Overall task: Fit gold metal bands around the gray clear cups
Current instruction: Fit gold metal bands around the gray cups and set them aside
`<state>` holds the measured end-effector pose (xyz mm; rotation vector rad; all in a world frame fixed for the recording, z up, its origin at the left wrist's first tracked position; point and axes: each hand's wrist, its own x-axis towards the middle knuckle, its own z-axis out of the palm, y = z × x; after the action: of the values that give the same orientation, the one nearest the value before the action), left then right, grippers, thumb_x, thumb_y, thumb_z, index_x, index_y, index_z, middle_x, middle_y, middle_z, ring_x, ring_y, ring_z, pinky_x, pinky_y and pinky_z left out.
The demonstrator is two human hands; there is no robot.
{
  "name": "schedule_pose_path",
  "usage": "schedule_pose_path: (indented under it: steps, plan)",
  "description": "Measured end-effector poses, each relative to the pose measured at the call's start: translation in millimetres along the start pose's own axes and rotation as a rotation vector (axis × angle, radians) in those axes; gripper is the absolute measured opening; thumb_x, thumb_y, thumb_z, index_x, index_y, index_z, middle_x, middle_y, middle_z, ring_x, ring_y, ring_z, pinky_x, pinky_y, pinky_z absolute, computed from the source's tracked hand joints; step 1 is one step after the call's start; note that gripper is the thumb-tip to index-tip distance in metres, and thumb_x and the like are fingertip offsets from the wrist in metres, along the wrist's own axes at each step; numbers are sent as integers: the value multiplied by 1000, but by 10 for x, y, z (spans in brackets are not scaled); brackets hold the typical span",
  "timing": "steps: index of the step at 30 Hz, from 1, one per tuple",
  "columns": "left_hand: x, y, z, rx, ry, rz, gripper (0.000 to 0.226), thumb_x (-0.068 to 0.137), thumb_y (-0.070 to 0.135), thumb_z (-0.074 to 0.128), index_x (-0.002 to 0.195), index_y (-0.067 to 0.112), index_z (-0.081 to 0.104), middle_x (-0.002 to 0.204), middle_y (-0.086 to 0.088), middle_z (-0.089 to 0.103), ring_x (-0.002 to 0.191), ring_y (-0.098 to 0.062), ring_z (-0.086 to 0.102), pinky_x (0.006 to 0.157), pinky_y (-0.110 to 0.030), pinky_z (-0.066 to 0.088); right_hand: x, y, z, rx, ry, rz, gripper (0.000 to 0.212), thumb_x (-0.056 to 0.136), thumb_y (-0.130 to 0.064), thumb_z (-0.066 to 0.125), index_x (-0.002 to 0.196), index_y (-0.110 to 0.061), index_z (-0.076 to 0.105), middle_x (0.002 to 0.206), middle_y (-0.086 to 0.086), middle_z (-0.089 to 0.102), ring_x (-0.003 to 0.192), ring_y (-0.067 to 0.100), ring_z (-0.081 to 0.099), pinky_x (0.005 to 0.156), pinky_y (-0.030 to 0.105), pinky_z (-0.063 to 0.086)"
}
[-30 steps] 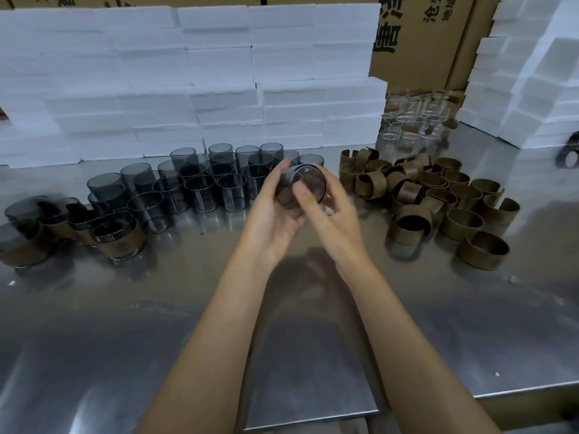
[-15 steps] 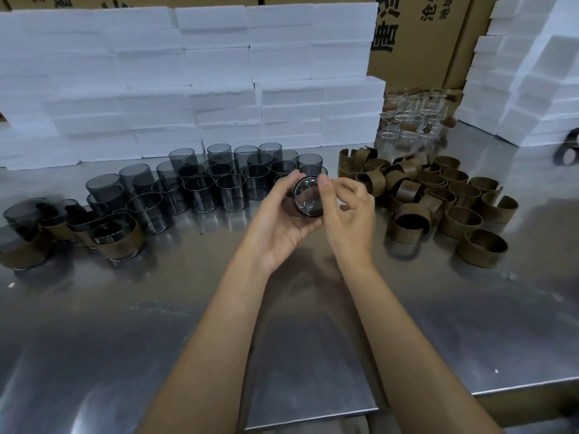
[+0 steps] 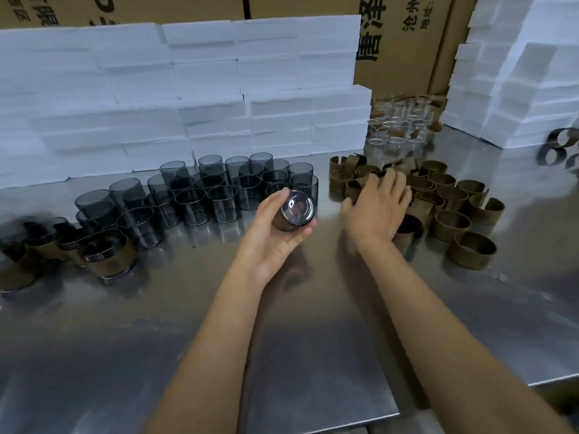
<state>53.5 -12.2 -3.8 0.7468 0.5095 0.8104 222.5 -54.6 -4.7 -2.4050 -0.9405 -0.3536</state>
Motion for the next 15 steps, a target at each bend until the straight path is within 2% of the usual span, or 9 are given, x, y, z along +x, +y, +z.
schedule_pose_path:
  steps: [2,3,8,11,15]
  plan:
    - [15,-9,2,-4,-4,-9,36,92,28,73,124,18,59,112,-16,73,90,-42,74,66,-34,61,186,42,-23,-151,-95,4,55,96,-45,60,138,-10,55,167,16,17,156,33,5,125,49,4]
    - [24,-12,5,-1,-4,-11,35,92,28,73,123,18,60,110,-15,74,90,-42,74,66,-34,61,261,51,-36,-186,-117,7,53,97,-47,59,134,-11,59,167,16,18,156,33,6,125,50,6]
    - [37,6,-10,13,-10,-23,29,93,27,72,119,21,62,108,-13,75,91,-42,73,65,-33,60,407,9,-77,-191,-98,15,38,92,-41,66,116,-12,69,151,16,39,146,35,24,119,51,20]
    - [35,31,-10,4,-8,-18,30,93,27,73,121,21,62,112,-14,73,92,-42,72,66,-33,61,392,13,-89,-81,-60,0,37,91,-36,68,120,-14,66,141,15,49,136,35,35,111,48,27]
    - [32,34,-24,-13,-11,8,40,89,27,75,126,23,62,114,-13,74,101,-42,71,66,-33,61,342,70,-82,266,11,-27,38,95,-27,67,130,-15,60,124,10,63,129,31,44,106,45,35]
